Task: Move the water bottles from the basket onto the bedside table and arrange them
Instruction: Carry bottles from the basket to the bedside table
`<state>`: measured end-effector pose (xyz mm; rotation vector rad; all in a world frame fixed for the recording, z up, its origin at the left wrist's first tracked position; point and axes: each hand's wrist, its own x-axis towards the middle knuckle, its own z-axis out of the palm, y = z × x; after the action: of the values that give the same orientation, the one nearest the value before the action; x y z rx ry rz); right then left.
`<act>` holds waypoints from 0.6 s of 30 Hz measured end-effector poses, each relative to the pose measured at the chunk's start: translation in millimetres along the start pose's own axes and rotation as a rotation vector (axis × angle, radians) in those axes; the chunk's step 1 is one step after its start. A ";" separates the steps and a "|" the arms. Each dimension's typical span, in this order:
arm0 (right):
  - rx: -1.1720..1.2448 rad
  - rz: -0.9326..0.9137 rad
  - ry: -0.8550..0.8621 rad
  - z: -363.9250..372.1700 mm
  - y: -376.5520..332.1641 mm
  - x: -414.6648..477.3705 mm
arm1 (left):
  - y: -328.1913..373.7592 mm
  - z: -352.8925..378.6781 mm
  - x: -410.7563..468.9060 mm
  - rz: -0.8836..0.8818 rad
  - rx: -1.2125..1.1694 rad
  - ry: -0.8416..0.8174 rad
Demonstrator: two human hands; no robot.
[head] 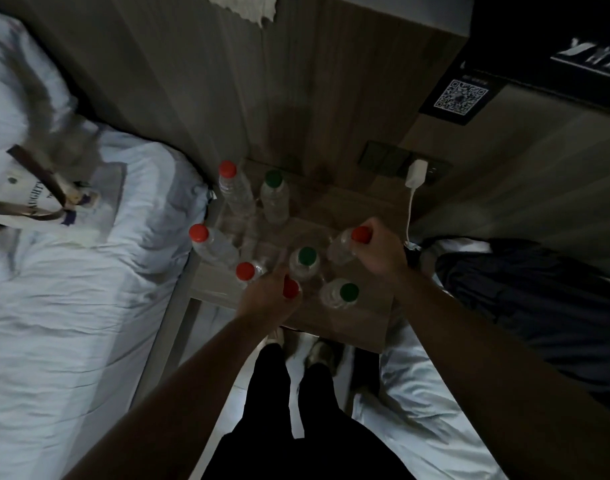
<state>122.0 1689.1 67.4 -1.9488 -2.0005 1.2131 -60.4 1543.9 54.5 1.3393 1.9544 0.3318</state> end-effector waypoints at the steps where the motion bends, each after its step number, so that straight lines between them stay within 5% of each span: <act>1: 0.007 0.005 -0.007 0.2 -1.4 3.4 | 0.3 -0.4 1.8 0.003 0.007 -0.006; 13: 0.247 0.115 -0.116 -0.8 1.0 -9.1 | -1.5 2.3 -23.7 -0.072 0.053 0.022; 18: 0.286 0.139 -0.205 -2.2 11.0 -33.9 | 2.4 13.1 -45.0 -0.259 -0.224 0.114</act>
<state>138.0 1658.9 77.5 -1.9131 -1.6772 1.6887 -41.2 1502.6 65.8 0.9306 2.0862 0.4929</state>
